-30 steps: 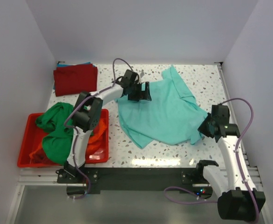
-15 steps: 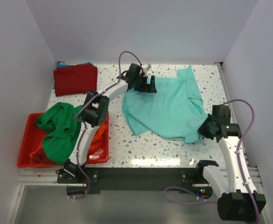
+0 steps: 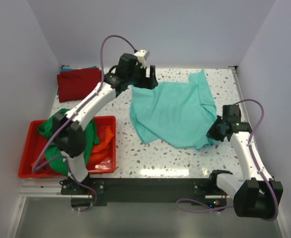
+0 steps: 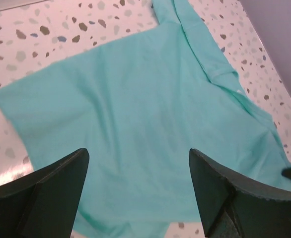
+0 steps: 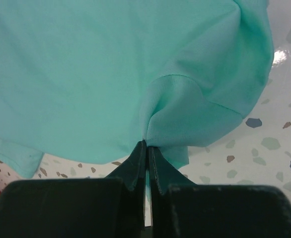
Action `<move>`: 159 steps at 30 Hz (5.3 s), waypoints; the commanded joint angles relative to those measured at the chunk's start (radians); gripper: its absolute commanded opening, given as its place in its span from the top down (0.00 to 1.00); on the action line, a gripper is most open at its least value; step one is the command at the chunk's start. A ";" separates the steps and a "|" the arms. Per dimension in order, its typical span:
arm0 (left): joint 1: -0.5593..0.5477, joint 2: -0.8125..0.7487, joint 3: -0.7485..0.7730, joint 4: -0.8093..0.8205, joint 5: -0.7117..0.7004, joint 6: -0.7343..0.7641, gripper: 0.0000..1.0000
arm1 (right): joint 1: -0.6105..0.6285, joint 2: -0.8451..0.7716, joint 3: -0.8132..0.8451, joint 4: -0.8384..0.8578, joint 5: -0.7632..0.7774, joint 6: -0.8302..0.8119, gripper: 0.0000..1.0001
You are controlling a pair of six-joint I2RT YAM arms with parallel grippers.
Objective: Fold and stack the t-shirts
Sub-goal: Flatten the tshirt out
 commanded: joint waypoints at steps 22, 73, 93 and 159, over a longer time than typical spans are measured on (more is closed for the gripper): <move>-0.229 -0.496 -0.887 -0.075 -0.128 -0.334 0.41 | 0.001 0.035 -0.012 0.108 -0.070 -0.030 0.99; -0.194 -0.296 -0.913 0.097 -0.169 -0.371 1.00 | 0.001 0.006 -0.031 0.095 -0.079 -0.042 0.99; 0.378 -0.746 -0.802 -0.131 -0.205 -0.207 1.00 | -0.001 0.055 0.195 0.038 -0.016 -0.040 0.62; 0.390 -0.835 -1.005 -0.205 -0.315 -0.153 1.00 | 0.262 0.501 0.293 0.257 0.045 0.045 1.00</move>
